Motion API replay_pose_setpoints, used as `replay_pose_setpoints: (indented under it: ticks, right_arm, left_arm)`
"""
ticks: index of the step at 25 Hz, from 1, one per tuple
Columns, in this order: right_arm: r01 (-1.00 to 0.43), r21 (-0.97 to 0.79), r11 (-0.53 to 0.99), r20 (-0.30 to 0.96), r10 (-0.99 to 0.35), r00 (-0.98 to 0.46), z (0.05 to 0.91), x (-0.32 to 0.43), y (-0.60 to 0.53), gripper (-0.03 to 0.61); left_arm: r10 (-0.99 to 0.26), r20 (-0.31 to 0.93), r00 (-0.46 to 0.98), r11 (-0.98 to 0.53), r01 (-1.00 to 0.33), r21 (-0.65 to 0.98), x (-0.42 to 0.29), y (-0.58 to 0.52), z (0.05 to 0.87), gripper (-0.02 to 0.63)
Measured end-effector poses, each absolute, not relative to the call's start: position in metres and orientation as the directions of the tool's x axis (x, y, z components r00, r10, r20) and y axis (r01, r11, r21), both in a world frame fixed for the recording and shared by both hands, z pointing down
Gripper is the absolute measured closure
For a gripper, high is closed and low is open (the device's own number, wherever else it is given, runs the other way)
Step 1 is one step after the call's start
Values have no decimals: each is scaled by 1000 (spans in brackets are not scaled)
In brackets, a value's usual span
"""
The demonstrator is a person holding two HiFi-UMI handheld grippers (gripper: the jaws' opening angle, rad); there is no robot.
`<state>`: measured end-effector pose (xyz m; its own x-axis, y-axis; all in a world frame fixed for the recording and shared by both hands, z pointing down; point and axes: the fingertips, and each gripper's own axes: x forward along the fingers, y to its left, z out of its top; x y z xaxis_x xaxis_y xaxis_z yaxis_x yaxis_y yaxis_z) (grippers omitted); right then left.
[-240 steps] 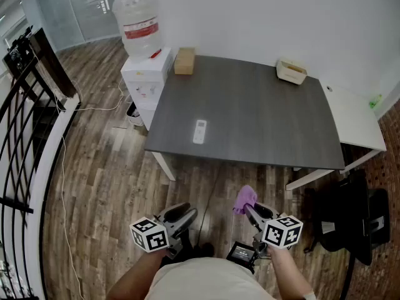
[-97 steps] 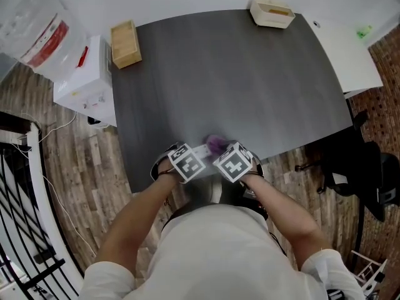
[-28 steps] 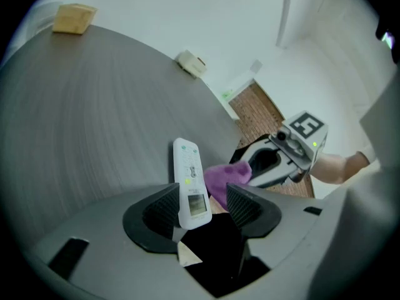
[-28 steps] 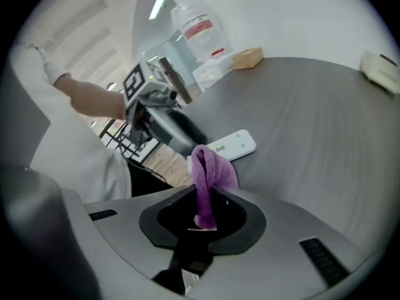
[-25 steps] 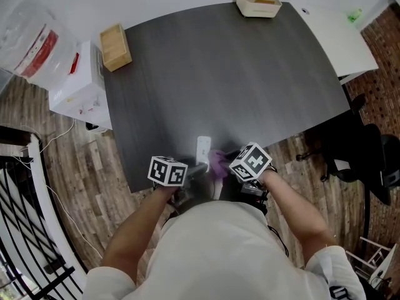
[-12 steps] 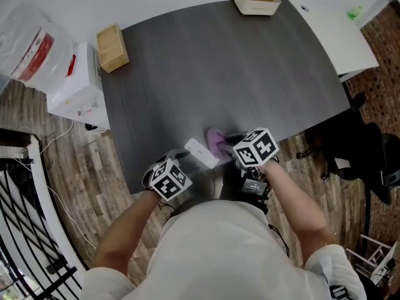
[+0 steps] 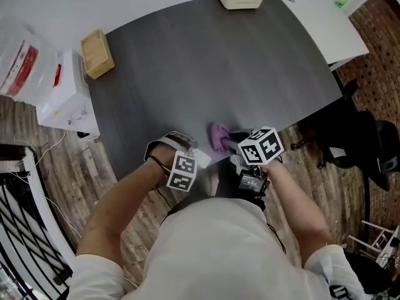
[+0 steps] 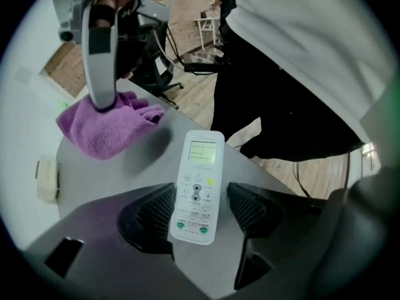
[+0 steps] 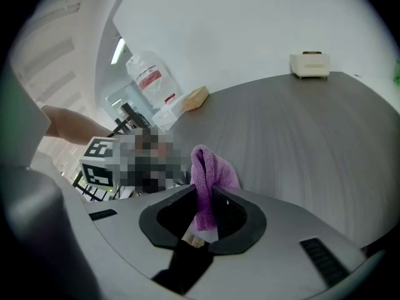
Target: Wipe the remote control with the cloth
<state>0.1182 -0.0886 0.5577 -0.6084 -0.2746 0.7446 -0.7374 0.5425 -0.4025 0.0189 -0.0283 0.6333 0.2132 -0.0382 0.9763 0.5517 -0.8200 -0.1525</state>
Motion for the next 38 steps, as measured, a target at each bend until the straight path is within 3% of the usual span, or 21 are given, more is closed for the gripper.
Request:
replay_pose_setpoints:
  ticks: [5,8,11,13,16,20,24,29,38]
  right_arm:
    - [-740,-386,551,755,-272,-597,560,120,-84,505]
    - [-749,-352,562,758,-298,-580,557,122,-92,505]
    - [-764,-266,588,762,-357,-540,551,127,-104,505]
    - [-758,-174,629,759,-404,-510,544,126,-114,505]
    - [-694,-16,719,732,-465,-498,523,104,-129,505]
    - [-534,158,831,674,-486,-556,485,48,-145,505]
    - [-384,159,909,667,-386,-637,476,5,-131,506]
    - [-350,102,931,664,-326,-673,476,-5,-115,506]
    - [-255,1,967,678,-189,-711,482,-17,-80,506]
  left_arm:
    - [89,971,220,-897,441,-18,18,-29,634,384]
    - [142,944,298,-971,228,74,18,-31,631,391]
    - [209,808,551,-918,-173,356,22,-42,617,393]
    - [184,536,824,-645,-310,698,33,-48,589,393]
    - [-60,131,990,-232,-141,962,29,-62,551,394]
    - [-216,-61,975,-126,35,991,12,-66,532,394]
    - [-251,-108,962,-120,80,990,5,-66,524,394]
    - [-235,-77,969,-146,43,988,-12,-63,527,394]
    - [-344,-199,918,-138,161,977,-32,-81,510,394]
